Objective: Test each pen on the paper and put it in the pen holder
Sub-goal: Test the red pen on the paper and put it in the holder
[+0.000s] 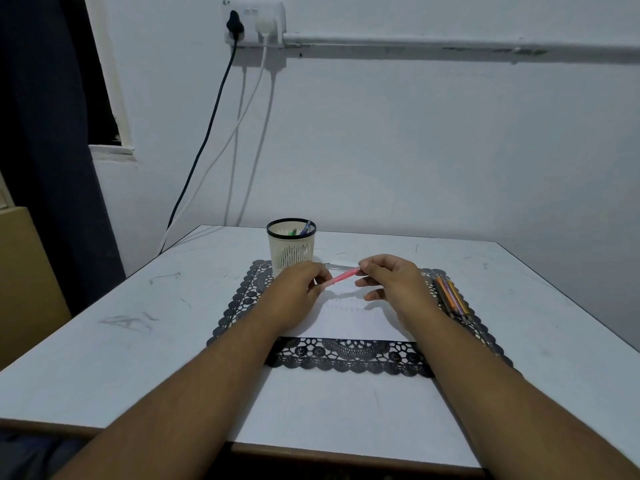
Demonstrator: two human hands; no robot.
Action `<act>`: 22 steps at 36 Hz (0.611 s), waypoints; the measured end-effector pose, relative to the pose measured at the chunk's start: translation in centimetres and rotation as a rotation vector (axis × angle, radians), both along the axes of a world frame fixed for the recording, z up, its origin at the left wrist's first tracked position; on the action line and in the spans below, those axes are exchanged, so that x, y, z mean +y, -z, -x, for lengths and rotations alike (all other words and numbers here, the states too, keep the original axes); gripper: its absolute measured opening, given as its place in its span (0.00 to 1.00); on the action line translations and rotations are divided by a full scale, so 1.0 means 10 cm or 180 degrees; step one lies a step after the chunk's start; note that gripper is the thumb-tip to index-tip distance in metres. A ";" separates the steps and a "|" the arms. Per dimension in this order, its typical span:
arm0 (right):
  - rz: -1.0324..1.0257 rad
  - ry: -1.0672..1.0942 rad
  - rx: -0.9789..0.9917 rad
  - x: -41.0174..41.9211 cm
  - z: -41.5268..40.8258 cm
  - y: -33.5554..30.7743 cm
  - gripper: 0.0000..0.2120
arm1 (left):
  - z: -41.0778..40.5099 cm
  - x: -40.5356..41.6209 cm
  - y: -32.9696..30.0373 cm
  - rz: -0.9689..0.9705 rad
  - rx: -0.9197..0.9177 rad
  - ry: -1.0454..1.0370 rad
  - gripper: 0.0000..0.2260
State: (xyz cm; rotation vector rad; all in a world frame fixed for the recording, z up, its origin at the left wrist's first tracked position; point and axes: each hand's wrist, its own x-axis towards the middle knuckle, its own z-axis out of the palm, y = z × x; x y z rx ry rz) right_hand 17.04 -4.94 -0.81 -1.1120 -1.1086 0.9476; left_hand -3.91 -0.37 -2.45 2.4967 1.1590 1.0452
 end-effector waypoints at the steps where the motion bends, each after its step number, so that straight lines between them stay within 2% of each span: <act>1: -0.0012 0.0001 -0.0047 0.00 0.00 0.00 0.06 | 0.00 0.00 0.00 -0.0008 0.0005 0.0003 0.04; 7: -0.0028 -0.0005 -0.0099 -0.03 0.01 0.02 0.05 | 0.00 -0.03 0.01 -0.0049 -0.0023 0.0062 0.05; 12: -0.0017 -0.0301 -0.0143 -0.04 0.05 -0.01 0.05 | -0.02 -0.08 -0.04 -0.0115 -0.0166 0.0125 0.07; 17: -0.0114 -0.0043 0.0198 -0.03 0.07 -0.04 0.06 | -0.03 -0.08 -0.03 0.0015 -0.0246 0.0129 0.08; 22: -0.0276 0.0150 0.0396 0.00 0.04 -0.03 0.07 | -0.01 -0.07 0.00 0.0202 -0.0316 0.0120 0.03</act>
